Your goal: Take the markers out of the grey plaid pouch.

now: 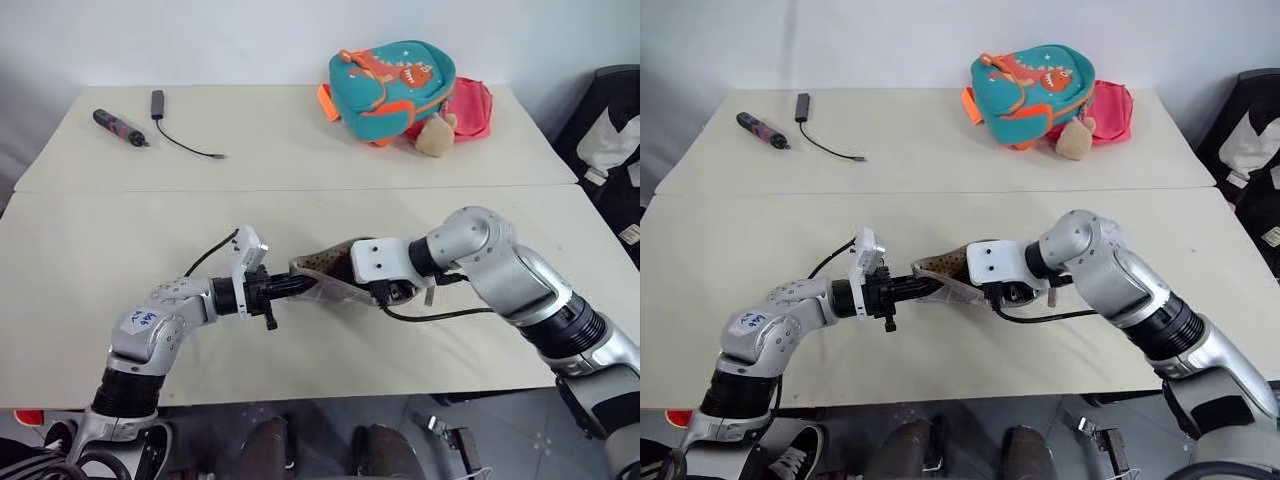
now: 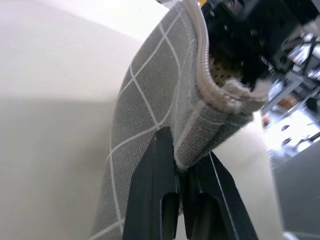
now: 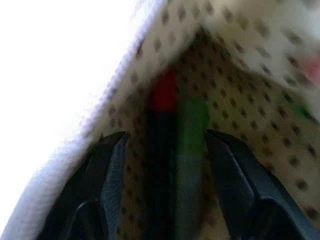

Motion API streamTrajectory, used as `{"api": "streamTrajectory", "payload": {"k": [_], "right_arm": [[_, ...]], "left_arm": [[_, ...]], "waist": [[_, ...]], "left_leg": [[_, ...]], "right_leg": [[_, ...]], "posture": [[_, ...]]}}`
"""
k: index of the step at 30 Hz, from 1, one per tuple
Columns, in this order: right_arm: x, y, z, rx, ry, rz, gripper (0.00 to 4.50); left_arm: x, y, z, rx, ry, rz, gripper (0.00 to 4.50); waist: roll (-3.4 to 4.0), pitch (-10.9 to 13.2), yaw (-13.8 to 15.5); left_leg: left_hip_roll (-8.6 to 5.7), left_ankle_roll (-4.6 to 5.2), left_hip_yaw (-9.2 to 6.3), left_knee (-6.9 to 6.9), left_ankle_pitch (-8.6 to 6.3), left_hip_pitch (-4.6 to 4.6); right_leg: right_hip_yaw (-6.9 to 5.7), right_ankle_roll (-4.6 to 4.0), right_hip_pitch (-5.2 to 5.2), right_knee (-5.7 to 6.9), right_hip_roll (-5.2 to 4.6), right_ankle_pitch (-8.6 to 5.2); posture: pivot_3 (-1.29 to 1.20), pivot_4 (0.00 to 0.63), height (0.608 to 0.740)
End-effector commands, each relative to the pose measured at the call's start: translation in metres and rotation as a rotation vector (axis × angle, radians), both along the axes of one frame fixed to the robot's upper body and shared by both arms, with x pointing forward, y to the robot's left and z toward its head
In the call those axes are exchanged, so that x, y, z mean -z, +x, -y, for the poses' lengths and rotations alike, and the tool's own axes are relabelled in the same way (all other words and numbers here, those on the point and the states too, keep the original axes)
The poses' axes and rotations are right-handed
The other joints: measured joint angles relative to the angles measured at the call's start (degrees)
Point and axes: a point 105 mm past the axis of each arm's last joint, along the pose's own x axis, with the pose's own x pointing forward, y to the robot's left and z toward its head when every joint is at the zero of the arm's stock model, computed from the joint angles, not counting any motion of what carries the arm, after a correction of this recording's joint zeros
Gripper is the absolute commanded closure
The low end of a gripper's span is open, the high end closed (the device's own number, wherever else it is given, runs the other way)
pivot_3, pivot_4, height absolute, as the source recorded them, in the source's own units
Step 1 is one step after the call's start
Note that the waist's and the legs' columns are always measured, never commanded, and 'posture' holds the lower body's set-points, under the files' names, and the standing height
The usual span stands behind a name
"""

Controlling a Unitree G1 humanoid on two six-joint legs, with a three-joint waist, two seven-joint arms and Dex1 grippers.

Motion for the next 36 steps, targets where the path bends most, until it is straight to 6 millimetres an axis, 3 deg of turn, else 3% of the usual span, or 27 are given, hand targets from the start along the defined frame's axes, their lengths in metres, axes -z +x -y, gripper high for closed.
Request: {"api": "streamTrajectory", "payload": {"k": [1, 8, 11, 17, 20, 23, 28, 36], "right_arm": [[0.003, 0.004, -0.003, -0.008, -0.026, 0.026, 1.93], [0.009, 0.012, 0.001, 0.013, -0.070, 0.061, 1.93], [-0.008, 0.004, -0.015, -0.013, 0.059, 0.031, 1.93], [-0.014, -0.008, -0.008, -0.045, 0.038, -0.013, 1.93], [-0.007, -0.009, -0.008, -0.045, 0.026, -0.035, 2.49], [0.004, -0.003, -0.002, -0.030, -0.023, 0.000, 3.41], [0.006, 0.009, 0.000, -0.001, -0.044, 0.063, 3.41], [0.013, 0.008, 0.003, 0.000, -0.086, 0.048, 3.41]], "left_arm": [[0.006, 0.000, -0.005, -0.023, 0.025, 0.011, 4.50], [0.005, -0.002, -0.001, -0.025, 0.011, 0.023, 4.50], [0.002, 0.000, -0.001, -0.039, -0.006, 0.027, 4.50], [0.002, 0.002, -0.002, -0.056, -0.007, 0.033, 4.50], [0.001, 0.004, -0.002, -0.065, -0.011, 0.037, 4.50], [0.000, 0.006, -0.001, -0.070, -0.015, 0.038, 4.50], [0.000, 0.004, -0.001, -0.067, -0.016, 0.033, 4.50], [-0.002, 0.003, 0.002, -0.065, -0.024, 0.035, 4.50]], "waist": [[0.00, 0.0, 0.0], [0.00, 0.0, 0.0], [-0.01, 0.0, -0.1], [-0.01, 0.0, 0.1], [-0.01, 0.0, 0.1], [-0.01, 0.0, 0.1], [-0.01, 0.0, 0.1], [-0.01, 0.0, 0.1]], "left_leg": [[0.03, -0.01, 0.00, 0.00, -0.01, 0.00], [0.02, -0.01, 0.00, 0.02, -0.01, 0.00], [0.02, -0.01, 0.00, 0.02, -0.01, 0.00], [-0.01, 0.00, -0.03, 0.03, -0.01, -0.02], [0.00, 0.00, -0.02, 0.03, -0.02, -0.02], [0.00, 0.00, -0.03, 0.02, -0.02, -0.02], [-0.01, 0.00, -0.01, 0.03, -0.02, -0.02], [0.00, 0.00, -0.02, 0.04, -0.01, -0.02]], "right_leg": [[0.01, 0.00, 0.00, -0.01, 0.01, 0.00], [0.02, 0.00, 0.00, 0.03, 0.00, 0.00], [0.02, 0.00, 0.01, 0.03, 0.00, 0.00], [0.02, 0.00, 0.02, 0.02, -0.03, 0.00], [0.01, 0.00, 0.00, 0.02, -0.02, 0.00], [0.01, 0.00, 0.01, 0.02, -0.03, 0.00], [0.00, 0.00, 0.00, 0.04, -0.03, 0.00], [0.00, 0.00, 0.01, 0.04, -0.02, 0.00]], "posture": [[0.00, 0.150, 0.740], [0.00, 0.150, 0.740], [0.00, 0.150, 0.740], [0.00, 0.150, 0.740], [0.00, 0.150, 0.740], [0.00, 0.150, 0.740], [0.00, 0.150, 0.740], [0.00, 0.150, 0.740]]}}
